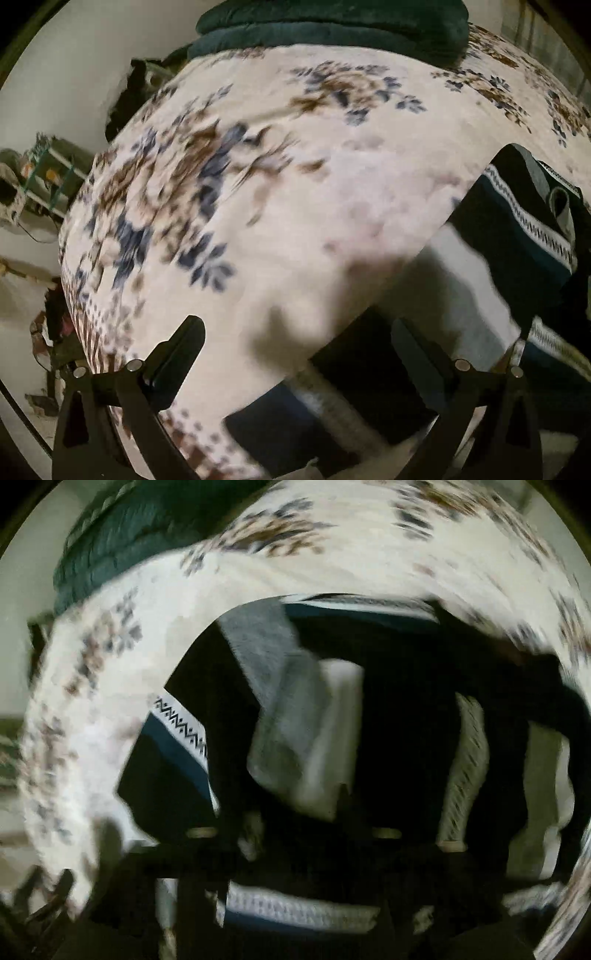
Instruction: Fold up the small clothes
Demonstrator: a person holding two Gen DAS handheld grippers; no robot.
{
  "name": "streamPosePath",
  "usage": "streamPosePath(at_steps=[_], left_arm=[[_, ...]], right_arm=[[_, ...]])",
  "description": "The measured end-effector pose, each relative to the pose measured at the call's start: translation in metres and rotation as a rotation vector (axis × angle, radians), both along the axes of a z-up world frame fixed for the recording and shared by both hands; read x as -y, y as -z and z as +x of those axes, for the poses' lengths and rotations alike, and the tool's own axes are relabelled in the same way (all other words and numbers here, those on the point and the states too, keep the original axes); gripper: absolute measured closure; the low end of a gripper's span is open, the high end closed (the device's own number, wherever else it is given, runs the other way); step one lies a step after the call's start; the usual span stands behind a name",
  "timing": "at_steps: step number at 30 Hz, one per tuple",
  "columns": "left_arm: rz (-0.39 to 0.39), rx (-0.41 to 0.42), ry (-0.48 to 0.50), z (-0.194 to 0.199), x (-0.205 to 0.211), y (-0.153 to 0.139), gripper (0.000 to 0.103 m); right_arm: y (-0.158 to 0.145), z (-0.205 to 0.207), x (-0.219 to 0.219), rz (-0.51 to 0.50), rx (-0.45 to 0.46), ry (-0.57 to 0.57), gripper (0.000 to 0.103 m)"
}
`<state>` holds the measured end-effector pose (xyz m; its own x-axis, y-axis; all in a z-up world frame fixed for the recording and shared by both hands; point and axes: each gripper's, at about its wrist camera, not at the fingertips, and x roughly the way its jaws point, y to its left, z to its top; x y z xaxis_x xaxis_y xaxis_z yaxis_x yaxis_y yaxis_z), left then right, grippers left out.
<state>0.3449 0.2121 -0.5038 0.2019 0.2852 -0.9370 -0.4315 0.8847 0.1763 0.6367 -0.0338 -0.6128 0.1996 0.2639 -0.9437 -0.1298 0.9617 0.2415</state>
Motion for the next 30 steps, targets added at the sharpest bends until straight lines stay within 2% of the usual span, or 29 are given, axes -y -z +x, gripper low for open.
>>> streamPosePath(at_steps=[4, 7, 10, 11, 12, 13, 14, 15, 16, 17, 20, 22, 24, 27, 30], left_arm=[[-0.087, -0.028, -0.059, -0.049, -0.029, 0.004, 0.000], [-0.185, -0.077, -0.143, -0.083, -0.051, 0.027, 0.000], [-0.348, -0.085, -0.247, -0.106, -0.069, 0.058, 0.003], [-0.415, -0.075, -0.269, -0.108, -0.071, 0.068, 0.008], [-0.470, -0.060, -0.278, -0.106, -0.071, 0.077, 0.018], [-0.493, -0.050, -0.278, -0.101, -0.069, 0.084, 0.021], [-0.484, -0.046, -0.271, -0.094, -0.065, 0.087, 0.034], [-0.471, -0.039, -0.263, -0.088, -0.063, 0.087, 0.066], [-0.465, -0.019, -0.255, -0.083, -0.063, 0.083, 0.086], [-0.477, 0.011, -0.260, -0.079, -0.067, 0.077, 0.097], [-0.464, 0.123, -0.291, -0.072, -0.091, 0.047, 0.098], [-0.451, 0.171, -0.303, -0.065, -0.112, 0.032, 0.098], [-0.407, 0.209, -0.314, -0.055, -0.139, 0.020, 0.098], [-0.368, 0.243, -0.342, -0.037, -0.182, 0.021, 0.098], [-0.426, 0.251, -0.354, -0.018, -0.212, 0.036, 0.093]], right_arm=[[-0.008, -0.043, 0.059, 0.016, -0.042, 0.112, 0.032], [0.002, -0.077, 0.094, 0.003, -0.110, 0.185, 0.031], [0.020, -0.104, 0.118, -0.016, -0.165, 0.240, 0.031], [0.028, -0.111, 0.124, -0.033, -0.182, 0.249, 0.031], [0.035, -0.115, 0.126, -0.054, -0.195, 0.256, 0.031], [0.040, -0.119, 0.129, -0.067, -0.203, 0.262, 0.031], [0.045, -0.122, 0.133, -0.069, -0.213, 0.268, 0.031], [0.049, -0.125, 0.135, -0.070, -0.219, 0.270, 0.031], [0.053, -0.128, 0.134, -0.078, -0.225, 0.269, 0.032], [0.055, -0.129, 0.132, -0.086, -0.227, 0.265, 0.032], [0.055, -0.133, 0.126, -0.096, -0.220, 0.250, 0.032], [0.051, -0.134, 0.121, -0.101, -0.203, 0.237, 0.032], [0.047, -0.134, 0.119, -0.101, -0.189, 0.226, 0.032], [0.045, -0.134, 0.116, -0.091, -0.184, 0.226, 0.031], [0.044, -0.135, 0.114, -0.078, -0.183, 0.225, 0.032]])
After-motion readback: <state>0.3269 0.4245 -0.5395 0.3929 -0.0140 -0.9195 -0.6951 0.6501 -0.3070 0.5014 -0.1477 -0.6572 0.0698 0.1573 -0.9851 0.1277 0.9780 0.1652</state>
